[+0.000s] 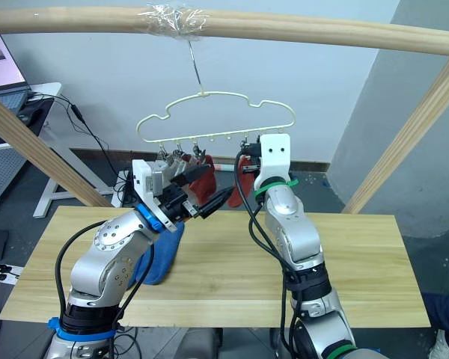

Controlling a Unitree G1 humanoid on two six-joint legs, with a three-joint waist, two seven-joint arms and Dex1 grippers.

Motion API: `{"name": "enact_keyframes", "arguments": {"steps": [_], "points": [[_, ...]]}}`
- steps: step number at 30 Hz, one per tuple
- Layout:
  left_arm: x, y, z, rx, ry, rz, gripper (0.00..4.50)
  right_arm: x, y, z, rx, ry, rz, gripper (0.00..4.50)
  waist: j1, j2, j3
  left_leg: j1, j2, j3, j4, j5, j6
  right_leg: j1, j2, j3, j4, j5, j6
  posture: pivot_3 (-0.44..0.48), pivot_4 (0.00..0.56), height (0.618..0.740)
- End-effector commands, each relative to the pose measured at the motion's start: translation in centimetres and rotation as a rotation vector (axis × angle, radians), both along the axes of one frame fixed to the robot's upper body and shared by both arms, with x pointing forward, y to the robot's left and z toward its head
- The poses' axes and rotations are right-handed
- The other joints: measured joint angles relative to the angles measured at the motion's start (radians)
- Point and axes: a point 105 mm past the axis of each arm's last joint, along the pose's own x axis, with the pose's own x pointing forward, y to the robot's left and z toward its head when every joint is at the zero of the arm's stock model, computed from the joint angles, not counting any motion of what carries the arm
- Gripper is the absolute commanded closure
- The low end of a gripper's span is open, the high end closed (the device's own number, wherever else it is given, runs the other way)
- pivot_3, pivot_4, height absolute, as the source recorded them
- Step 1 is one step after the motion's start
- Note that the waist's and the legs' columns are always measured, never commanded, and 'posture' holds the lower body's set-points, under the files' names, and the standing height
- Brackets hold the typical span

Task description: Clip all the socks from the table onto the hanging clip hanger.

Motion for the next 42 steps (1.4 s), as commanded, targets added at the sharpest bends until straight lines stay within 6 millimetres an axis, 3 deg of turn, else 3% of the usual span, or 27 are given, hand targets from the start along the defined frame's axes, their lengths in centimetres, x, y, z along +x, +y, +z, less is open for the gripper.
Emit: {"name": "enact_keyframes", "arguments": {"steps": [1, 19, 37, 42], "points": [[-0.4, -0.6, 1.4, -0.006, -0.067, -0.021, 0.00, -0.5, -0.5, 1.5, 0.008, -0.066, -0.016, 3.16, 0.000, 0.000, 0.000, 0.000, 0.000, 0.000, 0.000, 0.000, 0.000, 0.000, 0.000, 0.000, 0.000, 0.000, 0.000, 0.219, 0.197, 0.740], [-0.2, -0.6, 1.7, -0.013, -0.085, -0.015, 0.00, -0.6, 1.8, 3.1, 0.010, -0.114, 0.060, 3.16, 0.000, 0.000, 0.000, 0.000, 0.000, 0.000, 0.000, 0.000, 0.000, 0.000, 0.000, 0.000, 0.000, 0.000, 0.000, 0.225, 0.194, 0.740], [-0.9, -1.3, 3.4, -0.074, -0.118, -0.025, 0.00, 0.0, 1.8, 3.3, 0.004, -0.122, 0.069, 3.16, 0.010, 0.000, 0.000, 0.000, 0.000, 0.000, 0.000, 0.000, 0.000, 0.000, 0.000, 0.000, 0.000, 0.000, 0.000, 0.242, 0.195, 0.740], [-0.9, -1.5, 3.4, -0.074, -0.115, -0.025, 0.00, 0.0, 1.6, 3.3, 0.012, -0.124, 0.061, 4.28, 0.021, 0.000, 0.000, 0.000, 0.000, 0.000, 0.000, 0.000, 0.000, 0.000, 0.000, 0.000, 0.000, 0.000, 0.000, 0.240, 0.195, 0.740]]}}
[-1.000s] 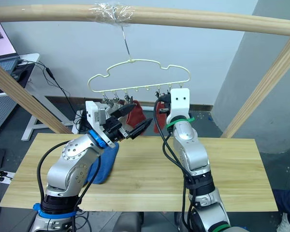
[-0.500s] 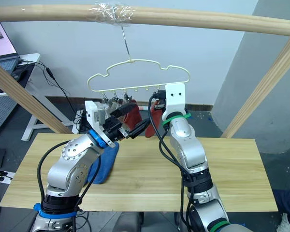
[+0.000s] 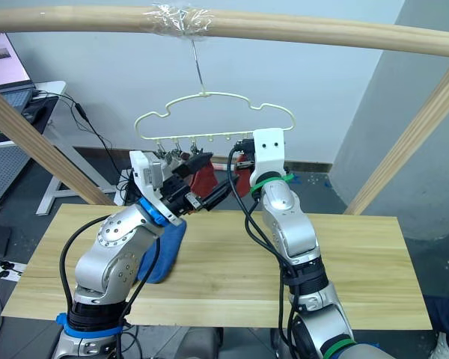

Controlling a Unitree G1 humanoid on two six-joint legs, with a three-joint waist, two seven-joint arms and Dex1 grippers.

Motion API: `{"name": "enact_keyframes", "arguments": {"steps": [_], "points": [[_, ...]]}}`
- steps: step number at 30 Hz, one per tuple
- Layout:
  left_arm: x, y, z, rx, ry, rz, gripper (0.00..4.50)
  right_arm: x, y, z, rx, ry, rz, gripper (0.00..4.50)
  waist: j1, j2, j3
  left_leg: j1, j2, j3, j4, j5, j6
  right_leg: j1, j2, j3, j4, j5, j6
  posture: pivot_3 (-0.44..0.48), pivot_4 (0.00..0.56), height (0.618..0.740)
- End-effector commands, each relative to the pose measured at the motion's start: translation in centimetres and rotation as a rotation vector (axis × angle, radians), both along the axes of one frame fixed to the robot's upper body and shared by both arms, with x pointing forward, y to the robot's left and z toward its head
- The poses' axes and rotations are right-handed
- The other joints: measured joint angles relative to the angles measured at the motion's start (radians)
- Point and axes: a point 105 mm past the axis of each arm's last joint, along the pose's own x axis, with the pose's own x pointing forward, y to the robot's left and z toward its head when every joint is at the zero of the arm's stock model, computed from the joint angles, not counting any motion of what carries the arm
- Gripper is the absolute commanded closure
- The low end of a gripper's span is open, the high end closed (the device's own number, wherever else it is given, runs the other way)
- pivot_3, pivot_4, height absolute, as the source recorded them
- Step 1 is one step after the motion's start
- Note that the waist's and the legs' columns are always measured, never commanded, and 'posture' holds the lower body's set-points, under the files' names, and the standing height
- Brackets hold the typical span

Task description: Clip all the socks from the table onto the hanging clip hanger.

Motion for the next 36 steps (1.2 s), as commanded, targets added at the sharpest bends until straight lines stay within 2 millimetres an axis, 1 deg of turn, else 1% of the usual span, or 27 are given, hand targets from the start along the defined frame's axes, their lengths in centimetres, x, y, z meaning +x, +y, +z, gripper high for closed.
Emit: {"name": "enact_keyframes", "arguments": {"steps": [1, 6, 11, 15, 21, 23, 36], "points": [[-0.6, -0.4, 1.2, -0.009, -0.049, -0.016, 0.00, -0.4, 0.3, 2.1, 0.043, -0.072, 0.013, 4.33, 0.003, 0.000, 0.000, 0.000, 0.000, 0.000, 0.000, 0.000, 0.000, 0.000, 0.000, 0.000, 0.000, 0.000, 0.000, 0.240, 0.195, 0.740], [-0.5, -0.5, 0.8, -0.010, -0.041, -0.017, 0.00, -0.3, 0.1, 2.2, 0.042, -0.074, 0.007, 4.33, 0.004, 0.000, 0.000, 0.000, 0.000, 0.000, 0.000, 0.000, 0.000, 0.000, 0.000, 0.000, 0.000, 0.000, 0.000, 0.237, 0.196, 0.740], [-0.4, 0.1, -0.5, -0.005, -0.022, -0.008, 0.00, -0.4, -1.5, 1.6, 0.015, -0.065, -0.022, 4.33, 0.004, 0.000, 0.000, 0.000, 0.000, 0.000, 0.000, 0.000, 0.000, 0.000, 0.000, 0.000, 0.000, 0.000, 0.000, 0.235, 0.199, 0.740], [-0.5, 0.4, -1.1, -0.003, -0.021, -0.007, 0.00, -0.6, -1.7, 1.3, -0.007, -0.063, -0.016, 4.33, 0.005, 0.000, 0.000, 0.000, 0.000, 0.000, 0.000, 0.000, 0.000, 0.000, 0.000, 0.000, 0.000, 0.000, 0.000, 0.235, 0.199, 0.740], [-0.6, 0.5, -1.2, -0.003, -0.030, -0.008, 0.00, -0.8, -1.2, 1.6, -0.001, -0.070, -0.009, 2.23, 0.004, 0.000, 0.000, 0.000, 0.000, 0.000, 0.000, 0.000, 0.000, 0.000, 0.000, 0.000, 0.000, 0.000, 0.000, 0.230, 0.196, 0.740], [-0.6, 0.5, -1.2, -0.003, -0.031, -0.009, 0.00, -0.8, -1.2, 1.6, 0.004, -0.068, -0.013, 1.47, 0.004, 0.000, 0.000, 0.000, 0.000, 0.000, 0.000, 0.000, 0.000, 0.000, 0.000, 0.000, 0.000, 0.000, 0.000, 0.230, 0.195, 0.740], [-0.4, -0.5, 0.1, -0.002, -0.043, -0.015, 0.00, -0.6, -0.3, 2.1, 0.029, -0.070, -0.001, 1.47, 0.005, 0.000, 0.000, 0.000, 0.000, 0.000, 0.000, 0.000, 0.000, 0.000, 0.000, 0.000, 0.000, 0.000, 0.000, 0.230, 0.193, 0.740]]}}
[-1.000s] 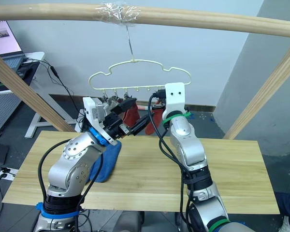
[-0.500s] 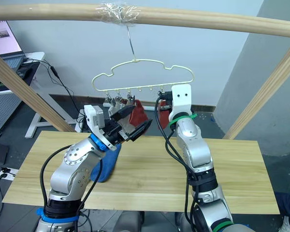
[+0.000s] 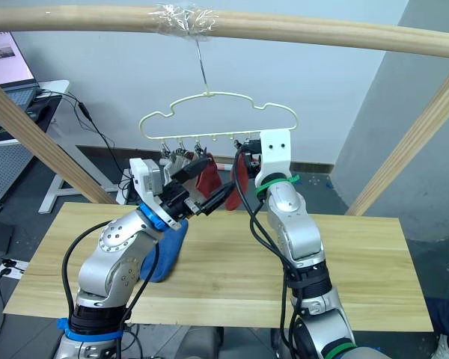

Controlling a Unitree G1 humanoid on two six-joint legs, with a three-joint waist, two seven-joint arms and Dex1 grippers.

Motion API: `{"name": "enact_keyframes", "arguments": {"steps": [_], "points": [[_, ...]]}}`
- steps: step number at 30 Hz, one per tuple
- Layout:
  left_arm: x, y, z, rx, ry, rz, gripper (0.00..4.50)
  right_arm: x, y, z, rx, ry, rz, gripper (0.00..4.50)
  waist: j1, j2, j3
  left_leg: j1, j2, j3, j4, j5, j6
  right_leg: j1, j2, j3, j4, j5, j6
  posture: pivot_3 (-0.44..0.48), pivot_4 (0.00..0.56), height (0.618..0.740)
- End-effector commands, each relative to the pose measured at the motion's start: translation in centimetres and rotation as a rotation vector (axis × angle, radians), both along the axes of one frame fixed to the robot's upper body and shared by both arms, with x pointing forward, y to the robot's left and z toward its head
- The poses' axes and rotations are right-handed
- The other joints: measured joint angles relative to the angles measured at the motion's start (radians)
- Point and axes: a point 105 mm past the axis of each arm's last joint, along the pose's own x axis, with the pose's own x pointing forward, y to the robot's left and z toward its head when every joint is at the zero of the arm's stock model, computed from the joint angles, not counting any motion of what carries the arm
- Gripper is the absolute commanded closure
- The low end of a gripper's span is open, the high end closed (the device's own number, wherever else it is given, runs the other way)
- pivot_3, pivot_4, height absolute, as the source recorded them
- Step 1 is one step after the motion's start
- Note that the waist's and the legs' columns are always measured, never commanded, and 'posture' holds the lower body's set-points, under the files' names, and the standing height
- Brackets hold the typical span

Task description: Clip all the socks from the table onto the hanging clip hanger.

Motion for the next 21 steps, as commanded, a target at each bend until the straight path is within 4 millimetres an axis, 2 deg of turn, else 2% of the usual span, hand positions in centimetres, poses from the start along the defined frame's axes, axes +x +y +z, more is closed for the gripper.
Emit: {"name": "enact_keyframes", "arguments": {"steps": [1, 2, 5, 10, 12, 13, 18, 21], "points": [[-0.6, -0.7, 1.3, -0.003, -0.050, -0.017, 0.00, -0.2, 0.7, 2.0, 0.026, -0.067, 0.013, 1.47, 0.000, 0.000, 0.000, 0.000, 0.000, 0.000, 0.000, 0.000, 0.000, 0.000, 0.000, 0.000, 0.000, 0.000, 0.000, 0.235, 0.195, 0.740], [-0.6, -0.7, 1.3, -0.003, -0.050, -0.016, 0.00, -0.2, 0.8, 2.1, 0.030, -0.068, 0.018, 1.47, 0.000, 0.000, 0.000, 0.000, 0.000, 0.000, 0.000, 0.000, 0.000, 0.000, 0.000, 0.000, 0.000, 0.000, 0.000, 0.235, 0.195, 0.740], [-0.6, -0.8, 1.3, -0.002, -0.048, -0.014, 0.00, -0.1, 1.2, 2.4, 0.044, -0.074, 0.033, 2.06, 0.000, 0.000, 0.000, 0.000, 0.000, 0.000, 0.000, 0.000, 0.000, 0.000, 0.000, 0.000, 0.000, 0.000, 0.000, 0.240, 0.195, 0.740], [-0.6, -0.6, 1.1, -0.001, -0.045, -0.009, 0.00, 0.0, 1.6, 2.4, 0.055, -0.071, 0.052, 3.89, 0.000, 0.000, 0.000, 0.000, 0.000, 0.000, 0.000, 0.000, 0.000, 0.000, 0.000, 0.000, 0.000, 0.000, 0.000, 0.248, 0.194, 0.740], [-0.6, -0.5, 1.0, -0.001, -0.044, -0.006, 0.00, 0.0, 1.7, 2.4, 0.060, -0.067, 0.055, 4.34, 0.000, 0.000, 0.000, 0.000, 0.000, 0.000, 0.000, 0.000, 0.000, 0.000, 0.000, 0.000, 0.000, 0.000, 0.000, 0.248, 0.194, 0.740], [-0.6, -0.5, 0.9, -0.001, -0.043, -0.005, 0.00, 0.1, 1.7, 2.4, 0.060, -0.067, 0.056, 4.49, 0.000, 0.000, 0.000, 0.000, 0.000, 0.000, 0.000, 0.000, 0.000, 0.000, 0.000, 0.000, 0.000, 0.000, 0.000, 0.248, 0.194, 0.740], [-0.8, -0.4, 0.6, 0.000, -0.039, -0.008, 0.00, 0.2, 1.5, 2.4, 0.060, -0.069, 0.055, 4.49, 0.000, 0.000, 0.000, 0.000, 0.000, 0.000, 0.000, 0.000, 0.000, 0.000, 0.000, 0.000, 0.000, 0.000, 0.000, 0.247, 0.197, 0.740], [-0.5, 0.2, -0.1, 0.025, -0.024, 0.026, 0.00, 0.0, 0.6, 2.0, 0.057, -0.056, 0.082, 4.49, 0.000, 0.000, 0.000, 0.000, 0.000, 0.000, 0.000, 0.000, 0.000, 0.000, 0.000, 0.000, 0.000, 0.000, 0.000, 0.244, 0.197, 0.740]]}}
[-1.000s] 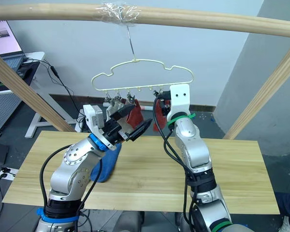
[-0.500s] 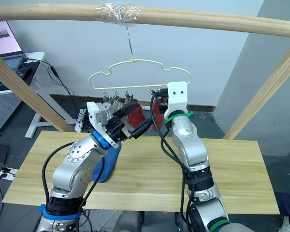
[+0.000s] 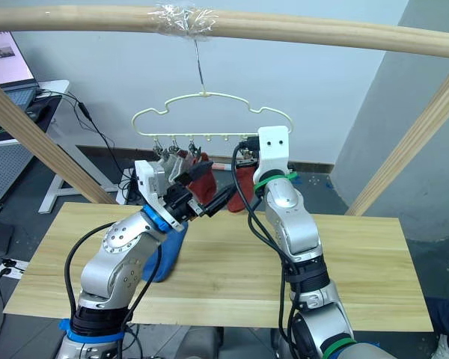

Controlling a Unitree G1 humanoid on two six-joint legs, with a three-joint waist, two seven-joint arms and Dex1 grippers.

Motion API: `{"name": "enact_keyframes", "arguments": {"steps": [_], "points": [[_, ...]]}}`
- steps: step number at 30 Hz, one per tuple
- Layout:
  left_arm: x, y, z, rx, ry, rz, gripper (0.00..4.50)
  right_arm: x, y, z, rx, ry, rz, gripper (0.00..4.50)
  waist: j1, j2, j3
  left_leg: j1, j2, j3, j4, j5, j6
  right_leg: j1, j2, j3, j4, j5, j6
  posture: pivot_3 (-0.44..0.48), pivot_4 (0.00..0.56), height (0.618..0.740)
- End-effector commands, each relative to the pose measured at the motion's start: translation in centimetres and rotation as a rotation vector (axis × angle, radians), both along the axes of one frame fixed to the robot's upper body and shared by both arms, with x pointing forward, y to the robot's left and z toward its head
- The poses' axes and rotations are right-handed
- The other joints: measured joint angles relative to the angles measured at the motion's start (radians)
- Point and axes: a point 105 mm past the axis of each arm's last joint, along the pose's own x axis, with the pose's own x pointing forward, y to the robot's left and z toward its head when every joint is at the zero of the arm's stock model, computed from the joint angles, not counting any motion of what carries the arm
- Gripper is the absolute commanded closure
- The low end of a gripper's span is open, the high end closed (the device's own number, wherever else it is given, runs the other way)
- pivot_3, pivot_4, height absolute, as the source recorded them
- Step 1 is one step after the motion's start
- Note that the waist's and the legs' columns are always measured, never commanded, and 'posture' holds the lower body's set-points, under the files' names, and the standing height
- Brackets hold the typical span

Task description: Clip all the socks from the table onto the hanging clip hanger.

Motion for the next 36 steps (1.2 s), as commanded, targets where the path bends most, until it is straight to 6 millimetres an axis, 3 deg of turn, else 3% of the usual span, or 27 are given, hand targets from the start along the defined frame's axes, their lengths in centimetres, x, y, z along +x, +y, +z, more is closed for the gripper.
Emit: {"name": "enact_keyframes", "arguments": {"steps": [1, 5, 16, 19, 27, 36], "points": [[-0.1, 0.6, 0.0, 0.044, -0.043, 0.041, 0.00, -0.7, -0.2, 1.8, 0.035, -0.048, 0.070, 4.49, 0.000, 0.000, 0.000, 0.000, 0.000, 0.000, 0.000, 0.000, 0.000, 0.000, 0.000, 0.000, 0.000, 0.000, 0.000, 0.236, 0.201, 0.740], [2.1, 5.1, -5.6, 0.176, 0.137, 0.221, 0.00, -1.6, -1.8, 1.5, 0.007, -0.002, 0.164, 4.49, 0.000, 0.000, 0.000, 0.001, 0.000, 0.000, 0.000, 0.000, 0.000, 0.000, 0.000, 0.000, 0.000, 0.000, 0.000, 0.211, 0.205, 0.740], [5.1, 13.3, -13.6, 0.575, 0.337, 0.466, 0.00, -3.5, -3.6, 2.4, -0.050, 0.065, 0.253, 4.49, -0.005, 0.000, 0.000, 0.000, 0.000, 0.000, 0.000, 0.000, 0.000, 0.000, 0.001, 0.000, 0.000, 0.000, 0.000, 0.174, 0.209, 0.740], [5.0, 14.5, -15.1, 0.588, 0.424, 0.501, 0.00, -3.6, -4.1, 2.5, -0.063, 0.073, 0.244, 4.49, -0.005, 0.000, 0.000, -0.001, -0.001, 0.001, 0.000, 0.000, 0.000, 0.000, 0.000, 0.000, -0.001, 0.000, 0.000, 0.168, 0.206, 0.740], [2.3, 14.9, -18.4, 0.573, 0.662, 0.428, 0.00, -3.4, -4.7, 3.1, -0.054, 0.084, 0.217, 4.49, -0.009, 0.000, 0.000, 0.000, 0.000, 0.000, 0.000, 0.000, 0.000, 0.000, 0.000, -0.001, 0.000, 0.000, 0.000, 0.166, 0.202, 0.740], [1.3, 13.9, -18.4, 0.583, 0.656, 0.347, 2.59, -2.8, -5.2, 3.2, -0.055, 0.084, 0.201, 4.50, -0.010, 0.000, 0.000, 0.001, 0.000, 0.000, 0.000, 0.000, 0.000, 0.000, 0.000, 0.000, 0.000, 0.000, 0.000, 0.173, 0.200, 0.740]]}}
